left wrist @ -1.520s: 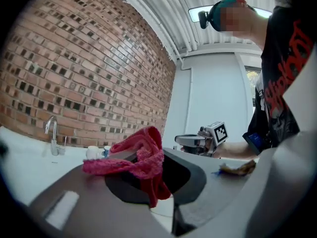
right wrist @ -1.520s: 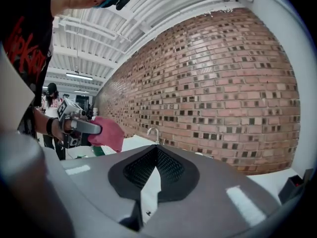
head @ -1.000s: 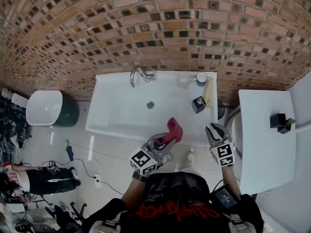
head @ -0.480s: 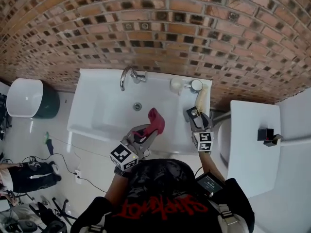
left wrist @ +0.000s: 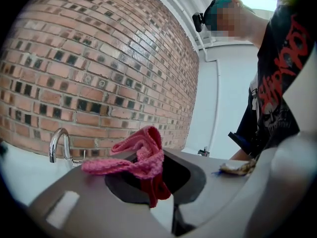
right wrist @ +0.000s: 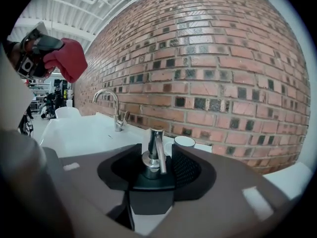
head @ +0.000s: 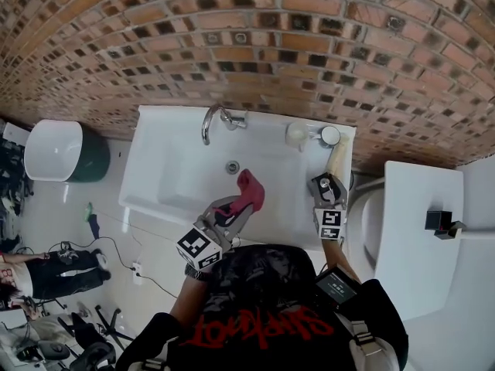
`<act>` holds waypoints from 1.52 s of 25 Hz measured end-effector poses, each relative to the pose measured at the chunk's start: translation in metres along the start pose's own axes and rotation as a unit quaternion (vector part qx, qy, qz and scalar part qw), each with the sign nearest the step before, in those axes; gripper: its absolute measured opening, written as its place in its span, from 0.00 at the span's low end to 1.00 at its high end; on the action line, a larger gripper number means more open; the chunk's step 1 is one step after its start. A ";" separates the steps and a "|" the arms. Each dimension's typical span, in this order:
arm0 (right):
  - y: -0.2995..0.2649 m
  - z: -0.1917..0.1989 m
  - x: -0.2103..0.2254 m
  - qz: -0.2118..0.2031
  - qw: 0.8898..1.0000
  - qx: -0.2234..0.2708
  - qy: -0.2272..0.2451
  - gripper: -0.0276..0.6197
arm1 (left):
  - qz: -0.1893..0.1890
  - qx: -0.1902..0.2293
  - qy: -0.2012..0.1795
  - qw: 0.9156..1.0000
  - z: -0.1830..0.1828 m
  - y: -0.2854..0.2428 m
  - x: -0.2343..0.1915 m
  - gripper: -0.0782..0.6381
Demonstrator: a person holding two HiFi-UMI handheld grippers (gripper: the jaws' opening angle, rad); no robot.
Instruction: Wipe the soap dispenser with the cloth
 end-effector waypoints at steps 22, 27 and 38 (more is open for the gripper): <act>0.015 0.015 -0.008 0.050 0.992 0.104 -0.060 0.25 | 0.071 -0.047 -0.047 0.995 0.002 -0.017 0.028 0.18; 0.012 0.015 -0.009 0.056 0.993 0.092 -0.057 0.25 | 0.084 -0.053 -0.047 0.994 0.004 -0.015 0.024 0.18; 0.003 0.013 -0.001 0.036 0.997 0.049 -0.054 0.25 | 0.124 -0.028 -0.038 0.991 0.000 -0.020 0.027 0.18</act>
Point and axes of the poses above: the fingertips, and each gripper's own axes: y backward along the fingers, x to its right, z out of its underside, the point moved 5 cm from there along y, backward along the fingers, and after that the axes turned 8 degrees about x, right-handed, at the moved point
